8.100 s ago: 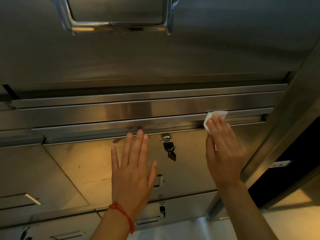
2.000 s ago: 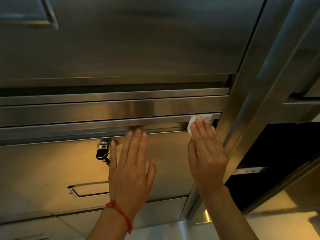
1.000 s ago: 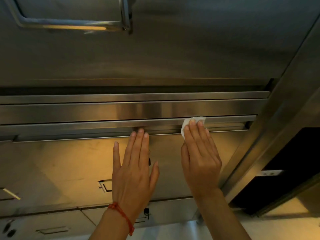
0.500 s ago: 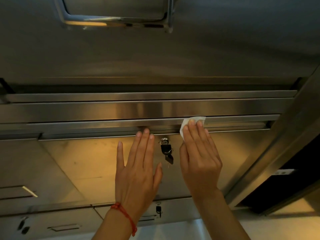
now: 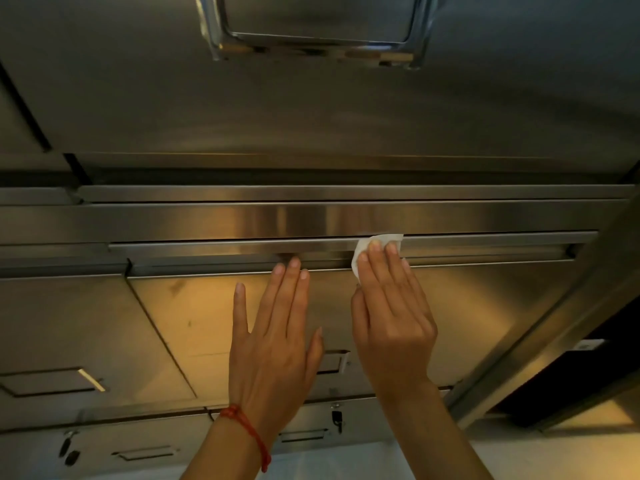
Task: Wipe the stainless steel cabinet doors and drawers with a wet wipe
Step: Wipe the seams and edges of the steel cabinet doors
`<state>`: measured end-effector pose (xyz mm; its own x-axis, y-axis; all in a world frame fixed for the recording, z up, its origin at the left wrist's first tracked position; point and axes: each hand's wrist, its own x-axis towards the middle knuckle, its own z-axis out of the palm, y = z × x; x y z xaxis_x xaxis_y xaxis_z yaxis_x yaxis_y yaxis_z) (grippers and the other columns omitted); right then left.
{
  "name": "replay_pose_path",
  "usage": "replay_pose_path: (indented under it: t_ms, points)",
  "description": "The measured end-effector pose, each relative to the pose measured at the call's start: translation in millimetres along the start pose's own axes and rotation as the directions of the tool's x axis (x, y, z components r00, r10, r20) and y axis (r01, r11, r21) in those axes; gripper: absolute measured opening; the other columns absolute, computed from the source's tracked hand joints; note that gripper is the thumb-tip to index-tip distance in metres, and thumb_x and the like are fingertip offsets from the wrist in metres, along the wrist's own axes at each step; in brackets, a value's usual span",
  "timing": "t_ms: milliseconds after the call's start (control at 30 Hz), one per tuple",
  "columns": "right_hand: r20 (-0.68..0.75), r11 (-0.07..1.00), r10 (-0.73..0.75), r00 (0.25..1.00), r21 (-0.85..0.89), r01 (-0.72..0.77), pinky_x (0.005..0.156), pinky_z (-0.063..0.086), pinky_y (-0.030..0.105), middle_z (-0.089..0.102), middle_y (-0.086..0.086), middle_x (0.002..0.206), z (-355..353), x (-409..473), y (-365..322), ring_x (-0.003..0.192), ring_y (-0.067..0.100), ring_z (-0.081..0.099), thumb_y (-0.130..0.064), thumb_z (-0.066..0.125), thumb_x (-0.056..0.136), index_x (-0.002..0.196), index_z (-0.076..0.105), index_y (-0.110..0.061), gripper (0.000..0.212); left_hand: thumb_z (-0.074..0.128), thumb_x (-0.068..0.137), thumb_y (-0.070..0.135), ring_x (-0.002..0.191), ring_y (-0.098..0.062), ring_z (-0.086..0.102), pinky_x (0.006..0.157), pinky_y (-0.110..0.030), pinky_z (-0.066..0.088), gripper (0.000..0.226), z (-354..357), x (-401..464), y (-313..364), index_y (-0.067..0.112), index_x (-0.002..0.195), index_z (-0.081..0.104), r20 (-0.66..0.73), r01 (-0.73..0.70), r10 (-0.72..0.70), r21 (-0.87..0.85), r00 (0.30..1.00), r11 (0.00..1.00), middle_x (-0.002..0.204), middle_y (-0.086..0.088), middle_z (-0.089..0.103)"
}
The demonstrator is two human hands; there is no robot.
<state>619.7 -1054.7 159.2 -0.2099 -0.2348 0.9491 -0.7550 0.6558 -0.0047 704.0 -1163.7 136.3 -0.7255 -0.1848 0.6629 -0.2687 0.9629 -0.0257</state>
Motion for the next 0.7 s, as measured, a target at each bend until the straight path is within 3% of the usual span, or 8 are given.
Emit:
replay_pose_path:
  t_ms: [400,700]
  points:
    - [0.024,0.998,-0.036,0.999,0.045,0.035,0.096,0.047,0.044,0.062,0.018,0.117,13,4,-44,0.113,0.031,0.058,-0.005,0.060,0.088,0.110,0.065,0.003,0.024,0.036,0.089,0.035,0.137,-0.025,0.025,0.112,-0.054,0.011,0.060,-9,-12,-36,0.003,0.139,0.031,-0.004,0.033,-0.033,0.026,0.999,0.999,0.147,-0.015,0.030]
    - [0.016,0.993,-0.088,0.996,0.074,0.087,0.100,0.043,0.040,0.062,0.017,0.117,23,8,-77,0.115,0.028,0.056,-0.011,0.043,0.099,0.111,0.064,0.001,0.027,0.037,0.088,0.035,0.137,-0.024,0.024,0.111,-0.053,0.008,0.060,-12,-19,-64,0.004,0.139,0.031,-0.012,0.060,-0.059,0.041,0.998,0.997,0.147,-0.013,0.027]
